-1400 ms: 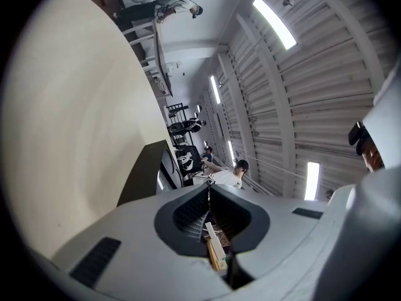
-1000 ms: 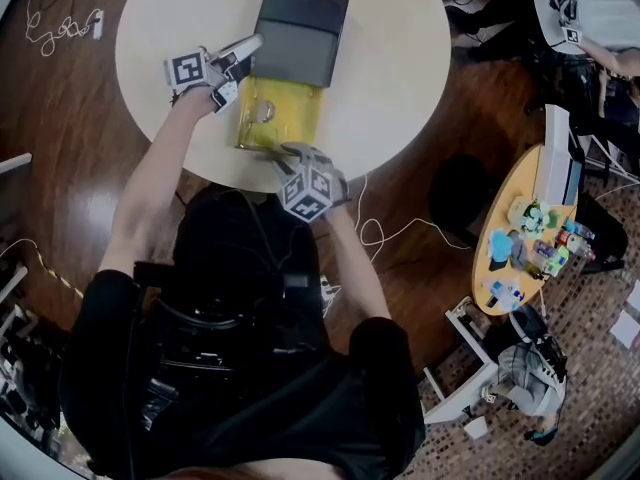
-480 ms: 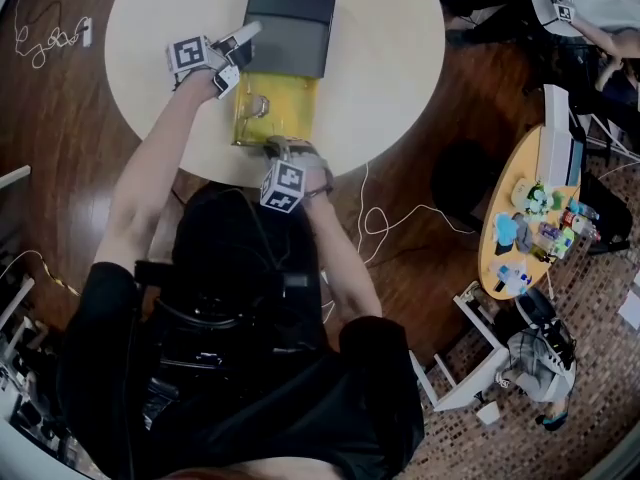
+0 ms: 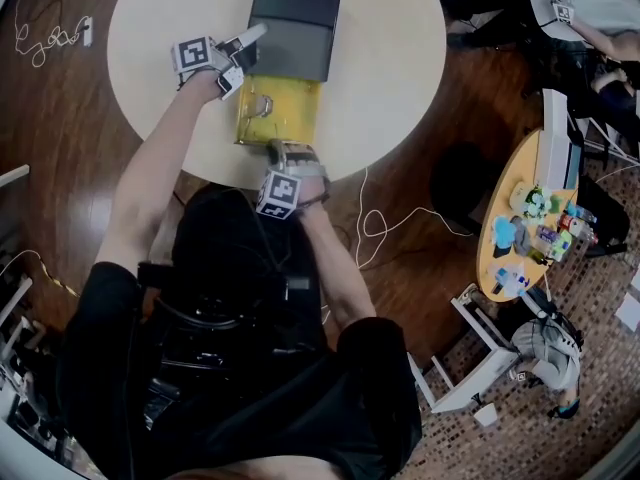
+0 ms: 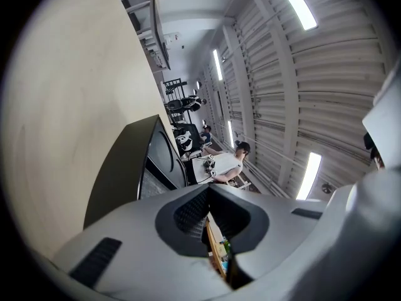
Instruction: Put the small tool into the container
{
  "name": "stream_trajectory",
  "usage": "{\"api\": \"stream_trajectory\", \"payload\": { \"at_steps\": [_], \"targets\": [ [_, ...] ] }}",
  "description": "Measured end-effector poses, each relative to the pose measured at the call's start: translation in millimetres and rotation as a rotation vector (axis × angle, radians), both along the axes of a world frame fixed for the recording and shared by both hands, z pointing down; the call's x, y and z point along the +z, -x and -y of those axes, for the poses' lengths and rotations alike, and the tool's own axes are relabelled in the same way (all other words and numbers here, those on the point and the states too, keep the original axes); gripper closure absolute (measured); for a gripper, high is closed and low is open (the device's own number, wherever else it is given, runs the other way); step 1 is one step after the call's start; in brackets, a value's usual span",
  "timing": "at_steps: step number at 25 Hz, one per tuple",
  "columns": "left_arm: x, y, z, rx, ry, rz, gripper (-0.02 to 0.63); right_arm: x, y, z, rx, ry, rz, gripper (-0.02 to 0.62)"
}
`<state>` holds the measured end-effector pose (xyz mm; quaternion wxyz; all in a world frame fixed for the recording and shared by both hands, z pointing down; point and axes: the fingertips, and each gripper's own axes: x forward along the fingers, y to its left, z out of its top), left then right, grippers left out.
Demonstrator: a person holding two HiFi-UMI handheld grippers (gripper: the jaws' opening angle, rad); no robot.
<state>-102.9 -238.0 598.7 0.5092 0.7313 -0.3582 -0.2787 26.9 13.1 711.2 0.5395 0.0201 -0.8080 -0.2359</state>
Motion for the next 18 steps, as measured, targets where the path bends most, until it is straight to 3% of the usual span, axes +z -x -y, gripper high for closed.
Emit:
{"api": "stream_trajectory", "payload": {
  "at_steps": [6,10,14,18],
  "targets": [
    [-2.5,-2.0,-1.8,-0.003,0.005,-0.027,0.609,2.0,3.3,10.2,0.011,-0.031,-0.010,0.537],
    [-3.9,-4.3,-0.5,0.003,-0.004,-0.037,0.609,-15.1,12.0,34.2,0.035,-0.103,0.000,0.560],
    [1.2,-0.3,-1.5,-0.002,0.000,0.001,0.609,-11.9,16.3,49.1,0.063,-0.035,-0.011,0.560],
    [3.8,-1.4,-3.5,0.002,0.033,-0.009,0.609,-3.1,15.5,48.0,0.067,-0.013,-0.023,0.561]
  ]
}}
